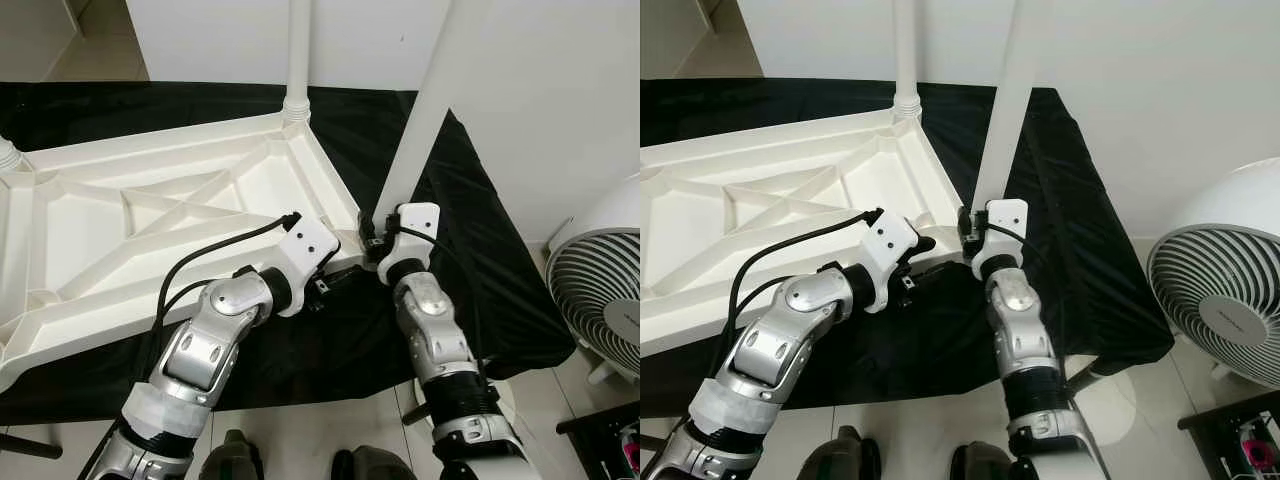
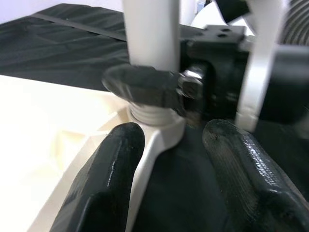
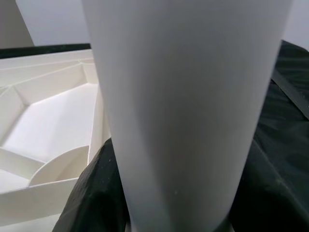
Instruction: Building children table
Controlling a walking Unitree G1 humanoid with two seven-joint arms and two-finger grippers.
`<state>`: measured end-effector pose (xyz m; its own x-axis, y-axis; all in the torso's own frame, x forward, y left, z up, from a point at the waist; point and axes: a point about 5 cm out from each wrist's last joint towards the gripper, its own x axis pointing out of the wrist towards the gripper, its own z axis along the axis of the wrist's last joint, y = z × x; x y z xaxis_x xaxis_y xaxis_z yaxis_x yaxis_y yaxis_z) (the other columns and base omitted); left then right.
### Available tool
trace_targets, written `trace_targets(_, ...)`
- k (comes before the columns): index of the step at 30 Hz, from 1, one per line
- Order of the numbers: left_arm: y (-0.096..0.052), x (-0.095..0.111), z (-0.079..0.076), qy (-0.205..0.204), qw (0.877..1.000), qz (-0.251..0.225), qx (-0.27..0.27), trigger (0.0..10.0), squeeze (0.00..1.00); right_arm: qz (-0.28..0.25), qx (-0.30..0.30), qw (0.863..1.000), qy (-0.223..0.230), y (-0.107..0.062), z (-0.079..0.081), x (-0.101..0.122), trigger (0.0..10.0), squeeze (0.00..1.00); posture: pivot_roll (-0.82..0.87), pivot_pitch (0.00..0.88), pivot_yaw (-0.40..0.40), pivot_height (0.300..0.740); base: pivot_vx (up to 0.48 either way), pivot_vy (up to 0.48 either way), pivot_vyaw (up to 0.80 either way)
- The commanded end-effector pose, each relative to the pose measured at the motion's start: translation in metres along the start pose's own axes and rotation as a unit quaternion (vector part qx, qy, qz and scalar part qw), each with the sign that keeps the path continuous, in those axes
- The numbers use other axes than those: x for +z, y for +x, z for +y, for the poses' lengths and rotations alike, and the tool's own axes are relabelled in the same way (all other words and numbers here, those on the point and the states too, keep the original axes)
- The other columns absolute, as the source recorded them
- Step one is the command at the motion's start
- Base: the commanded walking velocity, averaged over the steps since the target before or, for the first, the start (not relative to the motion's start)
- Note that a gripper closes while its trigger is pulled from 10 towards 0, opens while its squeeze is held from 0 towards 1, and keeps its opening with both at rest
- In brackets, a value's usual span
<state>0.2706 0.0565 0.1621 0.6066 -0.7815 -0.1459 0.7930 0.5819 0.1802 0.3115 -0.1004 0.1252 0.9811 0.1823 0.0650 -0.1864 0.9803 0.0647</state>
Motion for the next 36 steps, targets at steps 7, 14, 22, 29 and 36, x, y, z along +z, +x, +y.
trace_targets(7, -0.002, -0.002, 0.007, 0.01, 0.996, -0.007, 0.087, 10.0, 0.0, 0.044, 0.01, 0.999, -0.001, -0.016, 0.004, -0.012, 10.0, 1.0, 0.01, 0.001, -0.03, 0.74, 0.0, 0.0, 0.0)
trace_targets(14, -0.004, 0.001, 0.005, 0.013, 0.998, -0.027, 0.061, 10.0, 0.0, 0.019, 0.064, 0.998, -0.004, -0.017, 0.01, -0.001, 10.0, 1.0, 0.01, 0.011, -0.031, 0.74, 0.0, 0.0, 0.0)
trace_targets(22, -0.009, -0.004, -0.001, 0.009, 1.0, -0.023, 0.01, 10.0, 0.0, 0.021, 0.167, 0.985, -0.042, -0.01, 0.0, 0.007, 10.0, 0.0, 0.01, 0.023, -0.025, 0.74, 0.0, 0.0, 0.0)
trace_targets(29, -0.016, -0.01, -0.004, 0.008, 1.0, -0.015, -0.012, 10.0, 0.0, 0.036, 0.234, 0.967, -0.096, 0.002, -0.023, 0.011, 10.0, 0.0, 0.0, 0.028, -0.024, 0.74, 0.0, 0.0, 0.0)
trace_targets(36, -0.018, -0.006, -0.006, 0.004, 0.999, -0.032, -0.027, 10.0, 0.0, 0.056, 0.269, 0.955, -0.111, 0.011, -0.03, 0.01, 10.0, 0.0, 0.01, 0.032, -0.026, 0.74, 0.0, 0.0, 0.0)
